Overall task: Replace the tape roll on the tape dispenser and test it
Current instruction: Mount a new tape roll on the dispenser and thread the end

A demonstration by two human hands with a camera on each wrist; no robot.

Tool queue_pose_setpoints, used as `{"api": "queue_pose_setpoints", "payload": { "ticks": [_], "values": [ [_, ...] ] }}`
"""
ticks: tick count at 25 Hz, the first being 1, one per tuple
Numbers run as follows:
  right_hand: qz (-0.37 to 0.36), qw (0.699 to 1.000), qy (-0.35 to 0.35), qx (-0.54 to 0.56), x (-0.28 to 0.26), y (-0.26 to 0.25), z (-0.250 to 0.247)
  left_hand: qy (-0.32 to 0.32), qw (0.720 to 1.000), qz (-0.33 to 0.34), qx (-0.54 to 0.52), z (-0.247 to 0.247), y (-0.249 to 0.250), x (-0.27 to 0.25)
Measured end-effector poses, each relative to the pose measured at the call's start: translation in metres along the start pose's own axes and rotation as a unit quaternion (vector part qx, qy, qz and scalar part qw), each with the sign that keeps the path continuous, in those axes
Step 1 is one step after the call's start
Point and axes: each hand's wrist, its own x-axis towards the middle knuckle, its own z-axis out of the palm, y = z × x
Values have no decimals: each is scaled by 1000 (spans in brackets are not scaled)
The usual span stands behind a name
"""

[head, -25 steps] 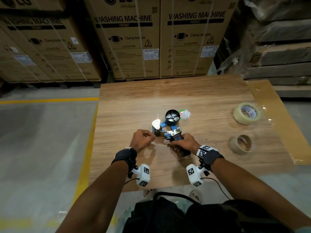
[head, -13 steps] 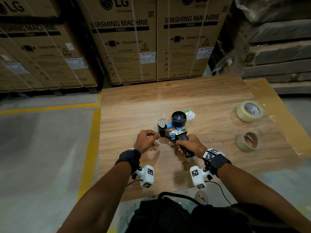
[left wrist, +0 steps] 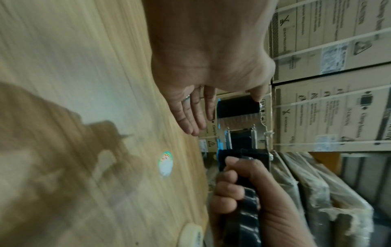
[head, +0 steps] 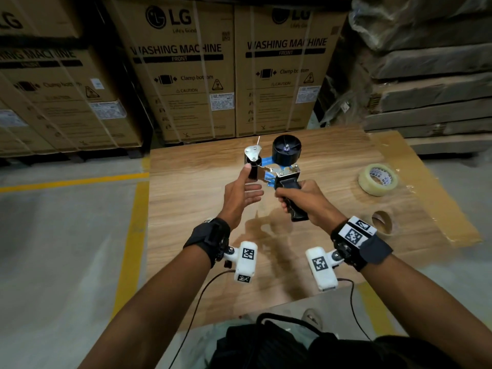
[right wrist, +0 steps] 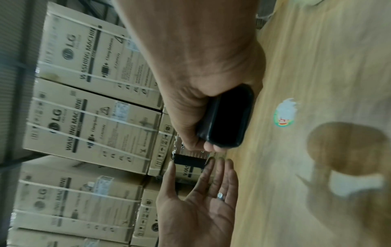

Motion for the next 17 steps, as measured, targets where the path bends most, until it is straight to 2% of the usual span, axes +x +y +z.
{"api": "queue_pose_setpoints", "payload": {
  "ticks": [3, 8, 17],
  "values": [
    [-16, 1000, 3, 7, -6, -14, -7, -22, 998, 10, -65, 19, 15, -6],
    [-35, 999, 18, -7, -10, -23, -16, -37, 994, 18, -104, 38, 24, -17],
    [-7, 1000, 4, 20, -15, -30, -28, 0, 992, -2, -126, 58, 34, -27]
  ]
}}
